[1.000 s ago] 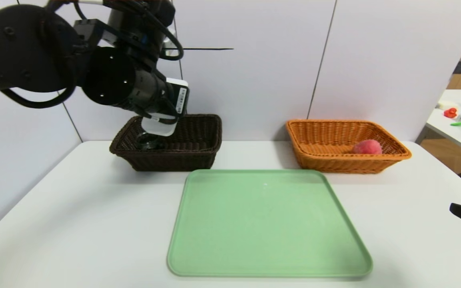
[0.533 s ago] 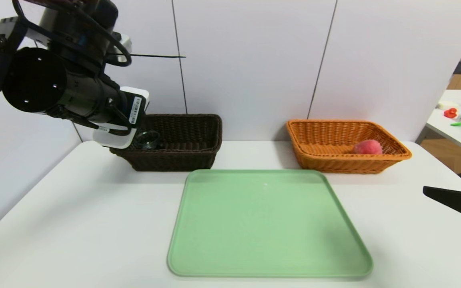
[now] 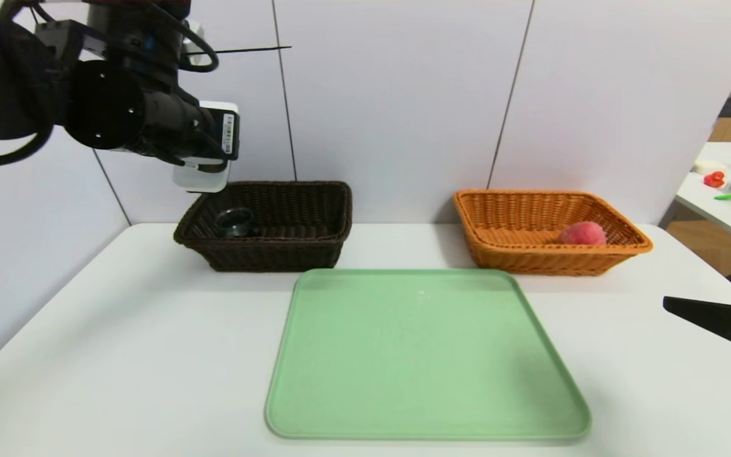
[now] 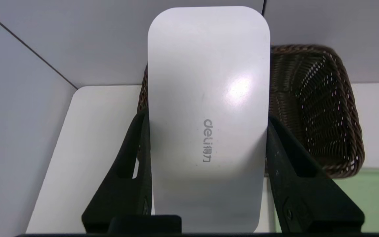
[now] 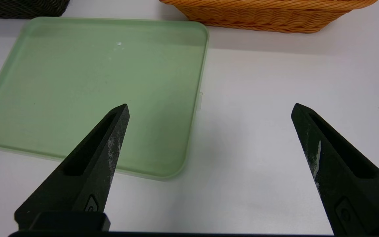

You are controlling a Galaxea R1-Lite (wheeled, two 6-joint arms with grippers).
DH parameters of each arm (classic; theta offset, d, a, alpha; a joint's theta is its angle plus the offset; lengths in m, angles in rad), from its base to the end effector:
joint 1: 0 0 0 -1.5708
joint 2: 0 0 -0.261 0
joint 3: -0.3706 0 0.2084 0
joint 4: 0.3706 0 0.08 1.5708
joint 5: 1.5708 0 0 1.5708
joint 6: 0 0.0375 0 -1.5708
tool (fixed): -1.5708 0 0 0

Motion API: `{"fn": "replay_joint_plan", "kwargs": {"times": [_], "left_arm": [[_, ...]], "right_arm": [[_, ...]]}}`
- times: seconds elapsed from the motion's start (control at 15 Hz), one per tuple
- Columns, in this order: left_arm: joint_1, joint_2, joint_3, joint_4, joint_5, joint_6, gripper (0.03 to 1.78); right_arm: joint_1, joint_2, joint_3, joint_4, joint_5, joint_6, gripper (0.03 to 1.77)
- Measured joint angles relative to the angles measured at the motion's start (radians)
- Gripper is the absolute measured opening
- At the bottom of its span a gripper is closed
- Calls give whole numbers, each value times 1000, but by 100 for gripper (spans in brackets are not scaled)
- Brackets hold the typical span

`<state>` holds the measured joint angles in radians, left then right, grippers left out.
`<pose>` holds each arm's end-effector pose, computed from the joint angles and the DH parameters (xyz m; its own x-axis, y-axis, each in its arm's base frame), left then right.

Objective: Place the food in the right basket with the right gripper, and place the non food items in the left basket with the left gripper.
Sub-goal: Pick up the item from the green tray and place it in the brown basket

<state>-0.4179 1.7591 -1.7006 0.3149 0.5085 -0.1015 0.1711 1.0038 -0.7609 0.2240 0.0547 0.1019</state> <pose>0.3293 -0.1262 0.2792 0.9409 0.1149 -0.3186 -0.0933 0.9922 0.0823 0.1685 0.0312 0.1938 0.8693 0.2057 -0.4494 -0.1719 0.9783 0.1153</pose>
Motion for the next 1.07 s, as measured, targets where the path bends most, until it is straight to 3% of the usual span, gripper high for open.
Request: {"fn": "replay_joint_plan", "kwargs": {"times": [0.2,0.47,1.0,1.07], "left_arm": [[20,87,-22,-123,0,2,97],[29,196,-65,-195,-2,-33,97],[29,355,-158,-207,2,-84,97],[30,370,-170,-207,2,-86,106]], "right_arm": [[0,0,0,1,-3,0,170],[-1,-3,5,3,-7,2,170],[-1,-10,33,3,-9,3,170],[-1,-13,35,3,-9,3,170]]}}
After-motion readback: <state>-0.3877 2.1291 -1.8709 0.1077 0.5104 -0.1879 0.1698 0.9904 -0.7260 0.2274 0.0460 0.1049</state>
